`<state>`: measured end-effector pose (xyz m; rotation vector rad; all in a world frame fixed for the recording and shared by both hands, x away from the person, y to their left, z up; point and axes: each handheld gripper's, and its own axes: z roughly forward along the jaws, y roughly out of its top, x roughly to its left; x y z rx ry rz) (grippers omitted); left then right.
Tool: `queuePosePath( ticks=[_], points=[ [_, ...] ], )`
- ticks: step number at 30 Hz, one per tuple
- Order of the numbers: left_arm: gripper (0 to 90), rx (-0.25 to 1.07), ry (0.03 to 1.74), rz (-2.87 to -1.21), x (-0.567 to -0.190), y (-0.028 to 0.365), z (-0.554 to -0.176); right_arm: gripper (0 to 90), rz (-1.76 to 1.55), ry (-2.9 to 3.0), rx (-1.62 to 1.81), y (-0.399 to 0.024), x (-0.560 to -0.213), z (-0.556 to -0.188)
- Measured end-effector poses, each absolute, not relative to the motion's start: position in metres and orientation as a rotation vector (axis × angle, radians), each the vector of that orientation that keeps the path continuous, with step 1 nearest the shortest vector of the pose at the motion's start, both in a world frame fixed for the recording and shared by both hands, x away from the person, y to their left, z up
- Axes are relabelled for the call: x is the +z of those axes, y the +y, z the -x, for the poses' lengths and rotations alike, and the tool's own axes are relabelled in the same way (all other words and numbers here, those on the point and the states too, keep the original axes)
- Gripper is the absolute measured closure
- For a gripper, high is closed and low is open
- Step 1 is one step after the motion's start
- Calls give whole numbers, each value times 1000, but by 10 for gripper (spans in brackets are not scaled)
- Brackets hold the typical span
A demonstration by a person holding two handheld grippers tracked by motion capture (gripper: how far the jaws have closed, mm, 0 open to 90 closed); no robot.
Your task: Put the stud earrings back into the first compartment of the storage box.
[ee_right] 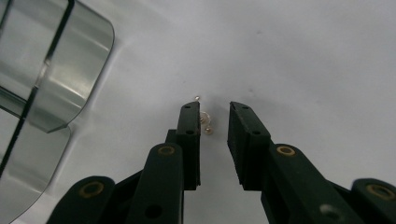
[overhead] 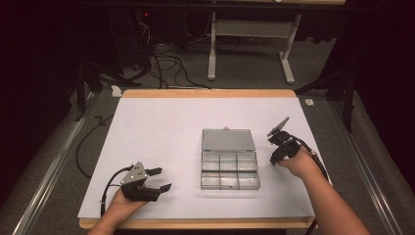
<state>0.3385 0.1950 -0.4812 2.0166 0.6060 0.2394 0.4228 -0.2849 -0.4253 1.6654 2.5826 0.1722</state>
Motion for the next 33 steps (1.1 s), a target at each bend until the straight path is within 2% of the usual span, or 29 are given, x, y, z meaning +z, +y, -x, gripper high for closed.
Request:
queuePosePath(
  ticks=[7, 15, 18, 33],
  points=[
    [291, 241, 604, -2016, -481, 195, -338, 777, -1670, 2581, 175, -282, -418, -424],
    [291, 237, 602, -2019, -481, 195, -338, 807, -1618, 2652, 106, -267, -436, -427],
    [291, 237, 601, -2019, -481, 195, -338, 879, -1586, 2650, 86, -266, -436, -428],
    [292, 243, 603, -2021, -481, 194, -338, 888, -1575, 2649, 138, -270, -415, -423]
  ],
)
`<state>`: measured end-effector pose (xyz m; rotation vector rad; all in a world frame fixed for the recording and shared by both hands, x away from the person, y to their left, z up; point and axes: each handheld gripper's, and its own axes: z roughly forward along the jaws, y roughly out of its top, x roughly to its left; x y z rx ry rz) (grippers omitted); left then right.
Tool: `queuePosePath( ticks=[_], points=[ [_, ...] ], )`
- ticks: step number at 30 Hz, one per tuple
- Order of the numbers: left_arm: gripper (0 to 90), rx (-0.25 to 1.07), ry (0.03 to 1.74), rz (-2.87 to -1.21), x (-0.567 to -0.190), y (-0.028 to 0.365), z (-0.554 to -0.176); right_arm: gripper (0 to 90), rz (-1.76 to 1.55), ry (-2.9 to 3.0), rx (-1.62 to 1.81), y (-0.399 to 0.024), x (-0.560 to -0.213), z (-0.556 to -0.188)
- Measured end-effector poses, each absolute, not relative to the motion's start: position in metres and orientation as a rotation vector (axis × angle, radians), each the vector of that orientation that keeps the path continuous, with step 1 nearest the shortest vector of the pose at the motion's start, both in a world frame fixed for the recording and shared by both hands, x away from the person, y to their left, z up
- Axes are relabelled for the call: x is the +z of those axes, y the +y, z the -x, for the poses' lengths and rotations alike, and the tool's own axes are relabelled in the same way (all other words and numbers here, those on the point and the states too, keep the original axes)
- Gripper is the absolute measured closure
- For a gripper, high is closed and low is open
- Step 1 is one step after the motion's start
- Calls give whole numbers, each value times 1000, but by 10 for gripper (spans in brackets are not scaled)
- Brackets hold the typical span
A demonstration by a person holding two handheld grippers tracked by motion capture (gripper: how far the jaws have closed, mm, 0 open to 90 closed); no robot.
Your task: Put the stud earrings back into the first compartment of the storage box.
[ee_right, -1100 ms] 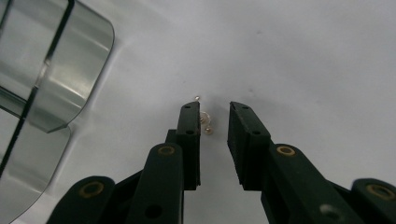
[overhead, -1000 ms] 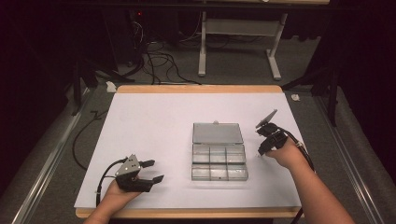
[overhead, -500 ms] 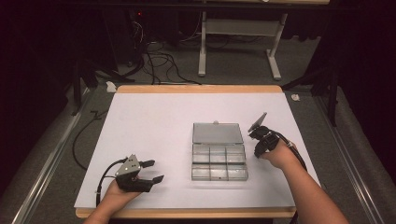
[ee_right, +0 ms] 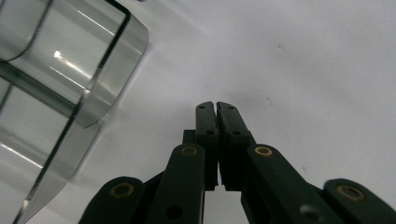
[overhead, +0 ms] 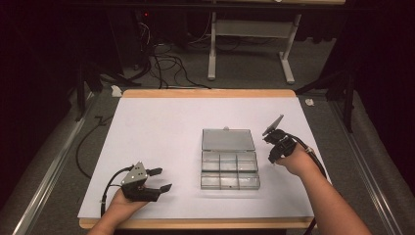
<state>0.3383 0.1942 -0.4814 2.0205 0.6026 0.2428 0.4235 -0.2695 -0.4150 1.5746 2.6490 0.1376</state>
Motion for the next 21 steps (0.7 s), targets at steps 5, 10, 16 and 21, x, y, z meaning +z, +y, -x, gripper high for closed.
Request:
queuePosePath(
  ticks=[5, 10, 16, 21],
  points=[
    [292, 242, 602, -2023, -481, 194, -338, 888, -1568, 2657, 163, -266, -404, -421],
    [293, 241, 601, -2024, -481, 194, -338, 888, -1537, 2679, 170, -257, -394, -416],
    [293, 240, 600, -2025, -481, 194, -339, 888, -1491, 2703, 175, -243, -381, -412],
    [293, 238, 599, -2027, -481, 193, -339, 888, -1446, 2737, 177, -227, -377, -411]
  ],
)
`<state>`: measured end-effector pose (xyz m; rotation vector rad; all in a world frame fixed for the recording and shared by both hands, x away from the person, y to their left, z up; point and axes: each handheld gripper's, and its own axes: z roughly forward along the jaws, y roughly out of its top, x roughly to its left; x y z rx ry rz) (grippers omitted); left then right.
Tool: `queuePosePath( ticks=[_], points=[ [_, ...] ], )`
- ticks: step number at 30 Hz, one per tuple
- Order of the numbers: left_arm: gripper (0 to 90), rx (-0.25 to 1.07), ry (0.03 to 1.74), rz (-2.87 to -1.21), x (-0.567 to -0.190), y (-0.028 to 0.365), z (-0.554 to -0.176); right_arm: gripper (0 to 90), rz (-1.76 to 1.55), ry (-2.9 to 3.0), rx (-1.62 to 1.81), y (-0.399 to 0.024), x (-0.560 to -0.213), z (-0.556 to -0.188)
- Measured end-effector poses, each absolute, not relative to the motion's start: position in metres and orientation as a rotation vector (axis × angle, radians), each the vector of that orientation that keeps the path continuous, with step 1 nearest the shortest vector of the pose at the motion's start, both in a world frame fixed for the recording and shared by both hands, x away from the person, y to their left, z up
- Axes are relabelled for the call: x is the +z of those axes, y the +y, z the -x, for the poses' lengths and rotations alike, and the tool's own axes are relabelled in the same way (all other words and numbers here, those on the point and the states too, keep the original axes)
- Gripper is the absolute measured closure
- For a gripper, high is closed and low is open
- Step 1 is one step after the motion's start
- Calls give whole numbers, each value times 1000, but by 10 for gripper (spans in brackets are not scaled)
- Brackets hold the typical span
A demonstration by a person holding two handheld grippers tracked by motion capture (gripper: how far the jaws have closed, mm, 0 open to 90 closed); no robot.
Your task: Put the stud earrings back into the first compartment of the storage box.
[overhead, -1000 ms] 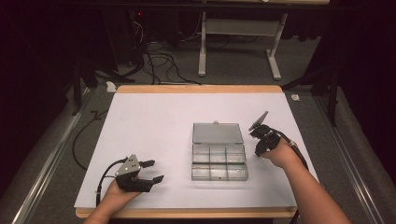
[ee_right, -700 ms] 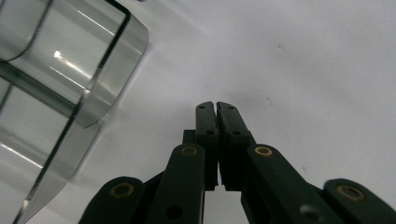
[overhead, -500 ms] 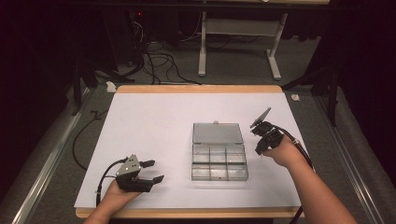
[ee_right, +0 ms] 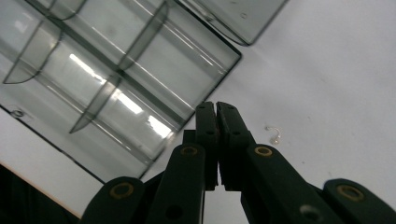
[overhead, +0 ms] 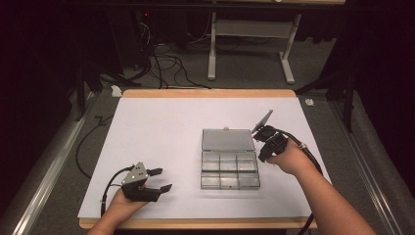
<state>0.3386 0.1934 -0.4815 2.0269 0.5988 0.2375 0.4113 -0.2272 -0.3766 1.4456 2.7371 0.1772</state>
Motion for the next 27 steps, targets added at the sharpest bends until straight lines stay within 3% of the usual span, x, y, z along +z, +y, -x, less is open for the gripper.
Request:
queuePosePath(
  ticks=[27],
  points=[
    [293, 233, 593, -2027, -481, 194, -339, 889, -1199, 2891, 183, -131, -390, -416]
  ],
)
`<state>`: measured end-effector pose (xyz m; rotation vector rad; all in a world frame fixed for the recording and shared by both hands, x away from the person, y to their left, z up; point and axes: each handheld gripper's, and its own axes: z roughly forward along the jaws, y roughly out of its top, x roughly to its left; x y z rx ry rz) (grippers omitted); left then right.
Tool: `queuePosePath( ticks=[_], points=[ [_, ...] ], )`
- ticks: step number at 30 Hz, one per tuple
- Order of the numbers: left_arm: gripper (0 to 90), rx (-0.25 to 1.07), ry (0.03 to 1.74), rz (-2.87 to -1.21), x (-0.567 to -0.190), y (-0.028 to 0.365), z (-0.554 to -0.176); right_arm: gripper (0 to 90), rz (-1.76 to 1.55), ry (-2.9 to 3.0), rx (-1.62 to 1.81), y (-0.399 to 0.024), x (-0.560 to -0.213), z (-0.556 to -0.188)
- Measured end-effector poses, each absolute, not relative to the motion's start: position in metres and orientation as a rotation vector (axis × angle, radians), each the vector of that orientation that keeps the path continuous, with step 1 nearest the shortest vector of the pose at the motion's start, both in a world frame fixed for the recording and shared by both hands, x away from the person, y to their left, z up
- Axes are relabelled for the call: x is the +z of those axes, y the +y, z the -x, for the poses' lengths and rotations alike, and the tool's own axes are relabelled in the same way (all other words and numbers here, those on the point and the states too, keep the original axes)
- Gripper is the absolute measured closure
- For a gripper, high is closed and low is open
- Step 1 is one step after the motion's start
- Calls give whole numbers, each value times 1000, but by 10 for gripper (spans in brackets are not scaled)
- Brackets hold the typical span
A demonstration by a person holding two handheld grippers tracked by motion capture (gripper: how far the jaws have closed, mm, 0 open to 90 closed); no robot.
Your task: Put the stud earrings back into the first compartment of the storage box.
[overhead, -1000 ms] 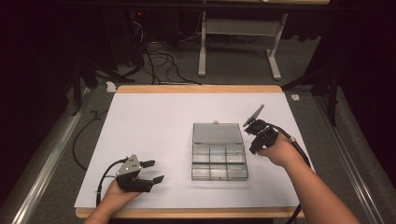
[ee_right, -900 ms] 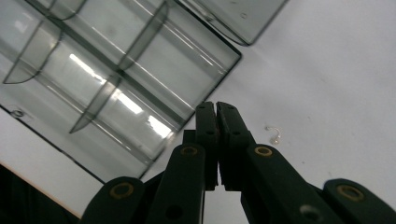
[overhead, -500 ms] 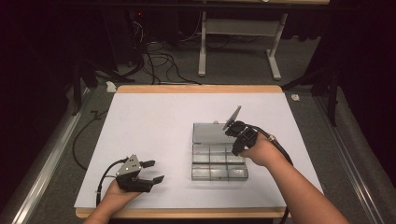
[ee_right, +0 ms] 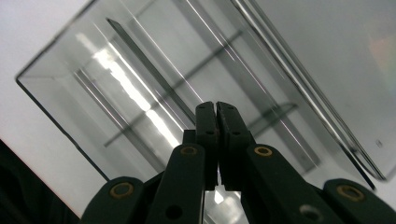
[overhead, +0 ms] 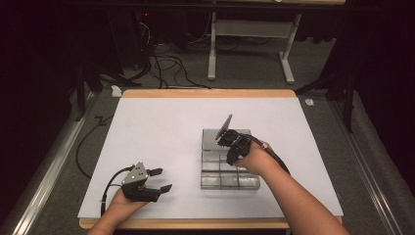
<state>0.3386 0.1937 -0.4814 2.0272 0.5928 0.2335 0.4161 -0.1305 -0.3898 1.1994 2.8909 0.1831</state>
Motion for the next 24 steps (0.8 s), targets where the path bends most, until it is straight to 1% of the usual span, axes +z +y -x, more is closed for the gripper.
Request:
queuePosePath(
  ticks=[4, 10, 24],
  points=[
    [292, 233, 593, -2027, -481, 194, -339, 889, -1143, 2918, 199, -118, -395, -418],
    [293, 231, 592, -2027, -481, 194, -339, 889, -1152, 2936, 216, -105, -400, -419],
    [292, 231, 591, -2027, -481, 194, -338, 888, -1087, 2974, 216, -86, -419, -427]
  ],
)
